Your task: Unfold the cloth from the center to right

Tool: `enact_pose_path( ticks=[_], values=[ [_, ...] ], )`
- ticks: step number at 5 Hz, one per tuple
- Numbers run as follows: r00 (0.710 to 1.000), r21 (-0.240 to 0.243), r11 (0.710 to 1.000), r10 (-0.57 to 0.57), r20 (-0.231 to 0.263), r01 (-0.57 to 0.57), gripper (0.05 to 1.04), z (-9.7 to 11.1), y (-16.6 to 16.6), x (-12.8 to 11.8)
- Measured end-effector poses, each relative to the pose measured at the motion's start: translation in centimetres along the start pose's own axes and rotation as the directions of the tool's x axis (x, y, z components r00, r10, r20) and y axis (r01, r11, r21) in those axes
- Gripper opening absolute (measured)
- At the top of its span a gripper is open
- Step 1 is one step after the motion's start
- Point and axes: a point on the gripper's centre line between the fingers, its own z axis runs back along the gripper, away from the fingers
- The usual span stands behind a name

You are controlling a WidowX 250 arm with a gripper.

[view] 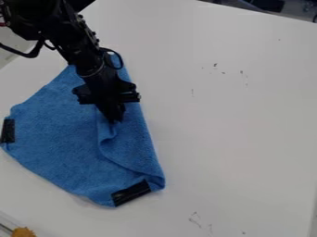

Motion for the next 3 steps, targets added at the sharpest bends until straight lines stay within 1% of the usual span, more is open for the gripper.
enact_pose_path(
  ticks=[1,2,3],
  values=[
    [1.000,0.004,1.000,-0.002,-0.021,0.002,0.054,0.2,-0.1,0.0],
    [0.999,0.058,0.998,-0.034,-0.012,0.035,0.054,2.8,-3.1,0.9],
    [0.999,0.065,0.997,-0.045,0.022,0.044,0.054,4.2,-6.5,1.4]
  ],
)
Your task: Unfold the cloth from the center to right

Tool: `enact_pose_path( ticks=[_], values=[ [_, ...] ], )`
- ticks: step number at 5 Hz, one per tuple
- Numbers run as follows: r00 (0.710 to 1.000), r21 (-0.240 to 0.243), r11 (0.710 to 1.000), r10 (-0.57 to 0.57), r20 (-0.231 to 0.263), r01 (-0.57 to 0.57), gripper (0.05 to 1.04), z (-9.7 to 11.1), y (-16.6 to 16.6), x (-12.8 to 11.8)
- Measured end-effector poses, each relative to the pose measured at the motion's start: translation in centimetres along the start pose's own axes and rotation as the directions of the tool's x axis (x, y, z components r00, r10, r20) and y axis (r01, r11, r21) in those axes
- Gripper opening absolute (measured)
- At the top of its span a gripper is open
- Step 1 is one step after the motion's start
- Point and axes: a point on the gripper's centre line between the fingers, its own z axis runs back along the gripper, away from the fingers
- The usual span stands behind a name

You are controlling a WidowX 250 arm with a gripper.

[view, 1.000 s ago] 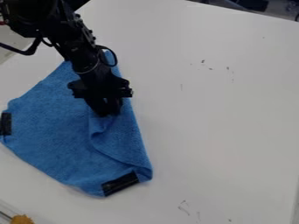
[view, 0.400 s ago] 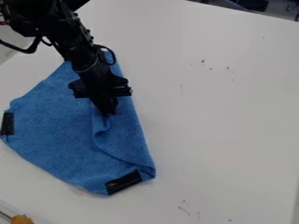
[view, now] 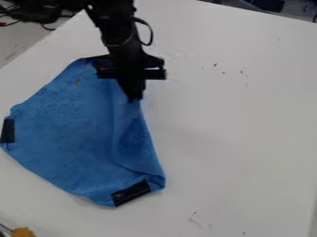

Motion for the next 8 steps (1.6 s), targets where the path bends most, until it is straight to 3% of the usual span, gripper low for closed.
enact_pose_path(
  ticks=[1,2,4,5,6,7,8],
  values=[
    [1.000,-0.051,0.999,-0.010,0.030,0.011,0.054,-0.2,-3.1,0.6],
    [1.000,-0.103,0.994,-0.020,0.006,0.021,0.054,-2.6,-6.5,1.3],
    [0.993,-0.134,0.984,-0.120,-0.002,0.118,0.053,-5.7,-11.9,4.2],
    [0.991,-0.155,0.979,-0.135,-0.006,0.132,0.066,-6.8,-12.9,4.9],
    [0.990,-0.135,0.981,-0.140,0.010,0.140,0.202,-7.2,-12.5,4.9],
    [0.987,-0.096,0.983,-0.155,0.031,0.157,0.444,-6.7,-12.4,4.2],
    [0.982,-0.052,0.983,-0.174,0.073,0.178,0.748,-4.7,-12.7,4.3]
  ],
)
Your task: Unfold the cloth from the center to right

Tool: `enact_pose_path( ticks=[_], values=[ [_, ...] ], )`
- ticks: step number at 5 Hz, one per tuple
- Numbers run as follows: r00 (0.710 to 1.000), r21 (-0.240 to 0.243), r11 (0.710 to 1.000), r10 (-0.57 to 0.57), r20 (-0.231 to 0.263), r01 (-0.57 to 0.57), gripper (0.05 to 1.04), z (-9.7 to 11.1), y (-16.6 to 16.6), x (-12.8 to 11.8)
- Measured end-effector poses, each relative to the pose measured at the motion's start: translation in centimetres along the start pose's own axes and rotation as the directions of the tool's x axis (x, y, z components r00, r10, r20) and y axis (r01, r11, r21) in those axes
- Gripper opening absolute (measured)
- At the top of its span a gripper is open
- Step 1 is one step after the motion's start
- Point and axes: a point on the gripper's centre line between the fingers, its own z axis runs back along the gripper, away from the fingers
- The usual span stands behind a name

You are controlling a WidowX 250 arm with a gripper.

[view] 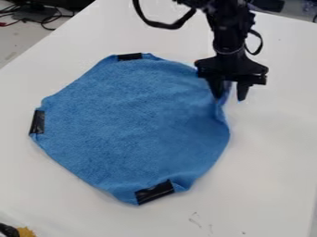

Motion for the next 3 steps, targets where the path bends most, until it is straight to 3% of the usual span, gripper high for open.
enact_pose_path(
  ticks=[1,2,3],
  values=[
    [0.999,0.047,0.999,-0.027,0.038,0.025,0.992,2.4,-0.9,0.4],
    [0.998,0.083,0.996,-0.041,0.044,0.037,1.006,3.6,-1.1,-0.1],
    [0.995,0.073,0.992,-0.100,0.003,0.099,1.000,3.5,-0.9,-1.1]
  ],
)
